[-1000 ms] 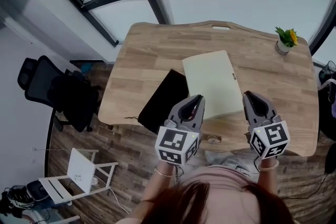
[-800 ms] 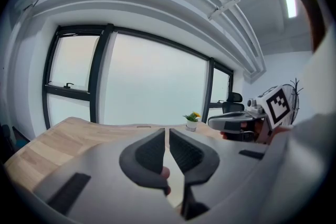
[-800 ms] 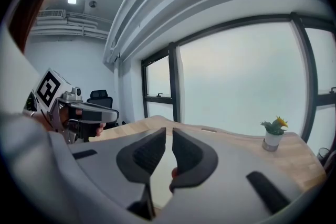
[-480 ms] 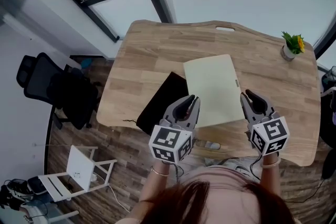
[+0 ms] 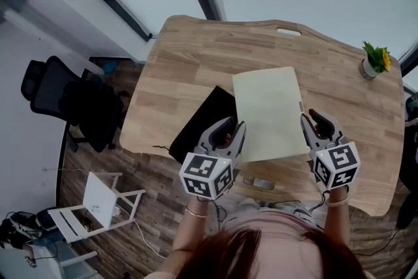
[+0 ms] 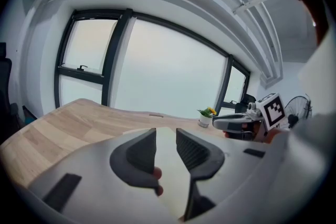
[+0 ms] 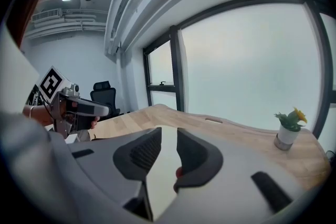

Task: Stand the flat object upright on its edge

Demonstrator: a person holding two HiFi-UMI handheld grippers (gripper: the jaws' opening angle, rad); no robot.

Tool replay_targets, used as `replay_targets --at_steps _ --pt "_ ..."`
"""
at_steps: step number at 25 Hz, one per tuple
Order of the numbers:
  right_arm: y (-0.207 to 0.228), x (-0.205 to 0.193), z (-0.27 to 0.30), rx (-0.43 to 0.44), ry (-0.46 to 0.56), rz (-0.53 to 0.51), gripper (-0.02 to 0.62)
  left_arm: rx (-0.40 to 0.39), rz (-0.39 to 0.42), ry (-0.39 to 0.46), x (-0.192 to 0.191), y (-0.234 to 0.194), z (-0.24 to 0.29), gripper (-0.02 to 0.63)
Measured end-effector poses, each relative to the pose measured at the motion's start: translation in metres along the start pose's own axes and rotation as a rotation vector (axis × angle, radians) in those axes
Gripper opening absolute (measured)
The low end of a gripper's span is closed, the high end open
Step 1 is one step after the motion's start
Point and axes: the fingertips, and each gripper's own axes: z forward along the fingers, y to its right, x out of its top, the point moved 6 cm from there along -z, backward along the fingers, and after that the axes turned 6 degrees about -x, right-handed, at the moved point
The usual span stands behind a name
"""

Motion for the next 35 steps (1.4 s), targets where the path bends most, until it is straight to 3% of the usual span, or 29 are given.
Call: replay_targets --at_steps 13,35 --pt "0.022 -0.024 0.043 0.037 -0.071 0.020 0.118 0.059 -0.122 -0.049 -0.026 -0.040 0.028 0.123" --pt "0.059 -0.075 0.113 0.067 -0.203 0.107 0.160 0.049 -0.336 -0.174 -0.081 -0.098 0.076 0.172"
